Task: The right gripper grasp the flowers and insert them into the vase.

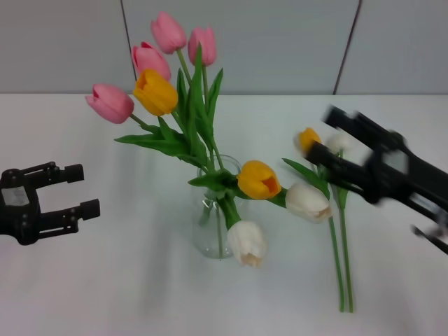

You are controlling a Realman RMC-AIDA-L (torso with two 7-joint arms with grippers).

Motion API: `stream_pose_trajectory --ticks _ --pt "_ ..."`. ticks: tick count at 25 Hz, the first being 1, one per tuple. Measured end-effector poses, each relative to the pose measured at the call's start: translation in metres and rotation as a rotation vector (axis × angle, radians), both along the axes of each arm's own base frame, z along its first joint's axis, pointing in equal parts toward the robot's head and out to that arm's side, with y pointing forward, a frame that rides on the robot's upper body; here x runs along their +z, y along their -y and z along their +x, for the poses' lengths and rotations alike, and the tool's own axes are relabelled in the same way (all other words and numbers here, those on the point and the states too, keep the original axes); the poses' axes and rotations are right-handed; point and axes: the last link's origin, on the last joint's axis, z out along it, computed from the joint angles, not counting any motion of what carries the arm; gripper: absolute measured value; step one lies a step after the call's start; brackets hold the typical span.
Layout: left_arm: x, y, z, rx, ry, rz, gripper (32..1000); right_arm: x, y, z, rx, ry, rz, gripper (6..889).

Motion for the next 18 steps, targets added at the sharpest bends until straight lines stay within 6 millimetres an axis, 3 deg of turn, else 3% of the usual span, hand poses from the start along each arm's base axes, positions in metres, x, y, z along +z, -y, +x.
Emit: stream_pose_trajectory --ticks 6,11,18 --pt "0.003 0.013 -0.011 0.045 0.016 0.008 799 0.018 0.039 0.038 -0.108 0.007 -0.063 867" --pt "-0.001 0.02 -0.014 0.055 0.019 -0.009 799 0.056 0.055 0.07 -0.185 0.149 -0.127 867" --pt "-0.004 0.015 -0.008 0.042 0.03 -0.024 798 0.064 0.049 0.069 -0.152 0.235 -0.168 866"
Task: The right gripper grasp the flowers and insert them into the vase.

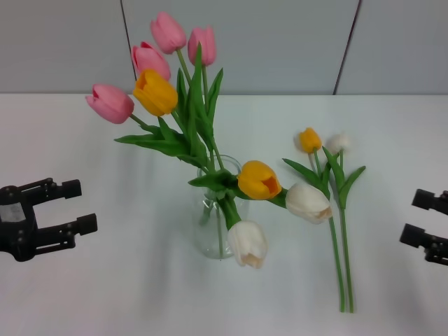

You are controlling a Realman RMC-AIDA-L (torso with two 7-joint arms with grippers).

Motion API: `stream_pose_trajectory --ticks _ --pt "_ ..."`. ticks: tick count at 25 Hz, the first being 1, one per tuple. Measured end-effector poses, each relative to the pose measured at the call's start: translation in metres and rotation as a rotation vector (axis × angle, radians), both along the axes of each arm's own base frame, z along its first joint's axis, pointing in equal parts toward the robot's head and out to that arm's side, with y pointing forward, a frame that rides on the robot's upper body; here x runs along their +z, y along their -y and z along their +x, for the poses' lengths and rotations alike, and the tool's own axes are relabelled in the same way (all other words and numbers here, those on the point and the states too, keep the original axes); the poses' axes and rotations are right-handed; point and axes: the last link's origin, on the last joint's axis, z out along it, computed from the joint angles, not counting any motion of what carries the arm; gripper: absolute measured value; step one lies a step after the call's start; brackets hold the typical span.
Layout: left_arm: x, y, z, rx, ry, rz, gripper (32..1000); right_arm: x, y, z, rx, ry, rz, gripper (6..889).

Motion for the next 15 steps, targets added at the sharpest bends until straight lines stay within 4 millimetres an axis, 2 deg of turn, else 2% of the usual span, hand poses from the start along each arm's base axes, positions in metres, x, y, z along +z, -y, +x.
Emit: stream_pose_trajectory --ticks 5,11,15 --pt "-0.001 0.0 0.003 -0.011 0.01 -0.01 798 -0.004 -0.007 -0.008 0.03 0.011 -0.015 866" --pt "0.0 -0.005 0.009 -0.017 0.023 -0.014 799 -0.004 -0.006 -0.007 0.032 0.016 -0.009 867" --pt "0.001 -0.01 0.015 -0.019 0.038 -0.024 799 -0.012 -0.005 -0.008 0.035 0.017 -0.007 867"
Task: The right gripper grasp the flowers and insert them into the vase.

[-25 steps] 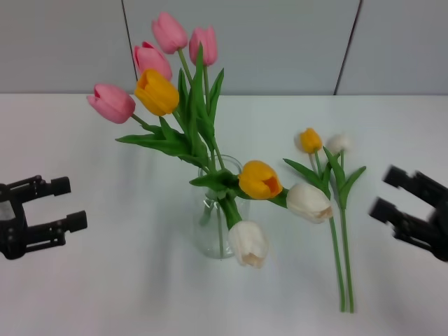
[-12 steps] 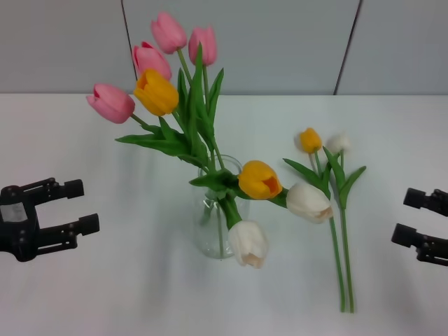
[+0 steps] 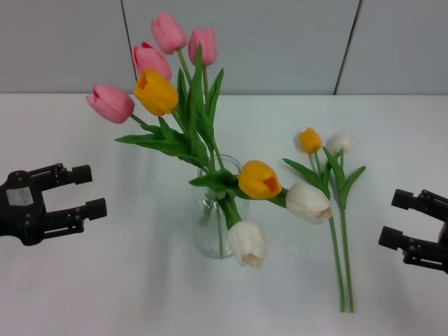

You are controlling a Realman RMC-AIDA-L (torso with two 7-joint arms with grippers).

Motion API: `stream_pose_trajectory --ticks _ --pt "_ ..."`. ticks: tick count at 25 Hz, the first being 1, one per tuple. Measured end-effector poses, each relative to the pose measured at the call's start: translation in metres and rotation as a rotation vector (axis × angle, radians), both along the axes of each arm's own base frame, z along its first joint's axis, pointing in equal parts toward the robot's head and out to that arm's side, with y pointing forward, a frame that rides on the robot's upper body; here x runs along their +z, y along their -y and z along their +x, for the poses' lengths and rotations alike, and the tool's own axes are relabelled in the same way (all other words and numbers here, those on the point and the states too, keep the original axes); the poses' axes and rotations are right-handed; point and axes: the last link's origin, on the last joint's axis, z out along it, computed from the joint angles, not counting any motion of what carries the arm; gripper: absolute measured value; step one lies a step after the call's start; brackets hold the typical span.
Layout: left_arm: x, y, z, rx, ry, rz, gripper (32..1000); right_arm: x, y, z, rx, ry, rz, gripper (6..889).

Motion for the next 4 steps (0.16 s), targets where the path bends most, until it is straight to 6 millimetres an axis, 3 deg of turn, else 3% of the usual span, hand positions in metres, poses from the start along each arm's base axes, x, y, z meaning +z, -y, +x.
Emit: stream_pose_trajectory --ticks 4 --pt "0.0023 -0.0038 0.0031 -0.013 -0.002 0.003 799 -0.0037 -0.0014 -0.0015 0.001 0.002 -0.014 867"
